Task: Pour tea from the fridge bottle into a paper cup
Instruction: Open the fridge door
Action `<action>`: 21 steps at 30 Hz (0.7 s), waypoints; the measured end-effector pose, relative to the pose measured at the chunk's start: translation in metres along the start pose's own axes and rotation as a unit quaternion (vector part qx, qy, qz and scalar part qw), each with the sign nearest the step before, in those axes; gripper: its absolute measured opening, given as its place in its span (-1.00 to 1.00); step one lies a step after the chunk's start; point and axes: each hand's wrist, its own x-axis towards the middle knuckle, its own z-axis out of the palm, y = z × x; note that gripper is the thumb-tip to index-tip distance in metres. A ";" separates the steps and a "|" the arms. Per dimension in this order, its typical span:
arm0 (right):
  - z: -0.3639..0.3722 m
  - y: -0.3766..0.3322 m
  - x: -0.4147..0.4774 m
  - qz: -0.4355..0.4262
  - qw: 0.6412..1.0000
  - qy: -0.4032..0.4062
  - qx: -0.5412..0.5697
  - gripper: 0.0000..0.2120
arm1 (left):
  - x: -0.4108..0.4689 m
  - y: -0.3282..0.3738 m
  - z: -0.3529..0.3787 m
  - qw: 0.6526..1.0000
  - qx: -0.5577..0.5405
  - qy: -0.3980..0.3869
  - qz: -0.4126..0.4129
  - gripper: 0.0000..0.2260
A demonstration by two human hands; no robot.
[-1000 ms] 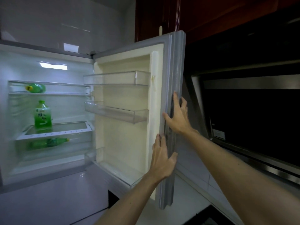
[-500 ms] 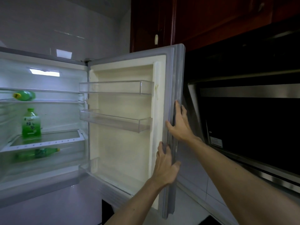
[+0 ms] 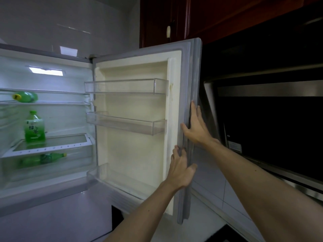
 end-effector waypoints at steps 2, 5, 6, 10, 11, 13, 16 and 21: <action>0.000 0.001 0.000 -0.002 1.000 0.001 0.004 -0.09 | 0.001 0.000 0.001 1.000 0.004 0.002 -0.002 -0.34; 0.001 0.002 0.000 -0.003 1.000 0.002 0.003 -0.09 | 0.002 0.000 0.002 1.000 0.008 0.002 -0.003 -0.34; 0.001 0.001 0.000 -0.002 1.000 0.002 0.001 -0.09 | 0.001 0.000 0.001 1.000 0.009 0.001 -0.003 -0.34; 0.001 -0.003 -0.002 0.010 1.000 0.000 -0.010 -0.11 | -0.003 0.000 -0.004 1.000 0.002 -0.023 -0.009 -0.33; 0.002 -0.005 -0.003 0.013 1.000 0.003 -0.020 -0.13 | -0.005 0.001 -0.007 0.999 0.003 -0.032 -0.011 -0.33; 0.005 -0.009 -0.006 0.020 0.998 0.018 -0.054 -0.17 | -0.009 0.001 -0.013 0.999 -0.001 -0.051 -0.014 -0.31; 0.012 -0.014 -0.016 0.032 0.990 0.040 -0.128 -0.22 | -0.014 0.003 -0.023 0.998 -0.009 -0.061 -0.021 -0.31; 0.021 -0.030 -0.036 0.013 0.979 0.074 -0.191 -0.34 | -0.032 -0.001 -0.043 0.998 -0.012 -0.029 -0.058 -0.40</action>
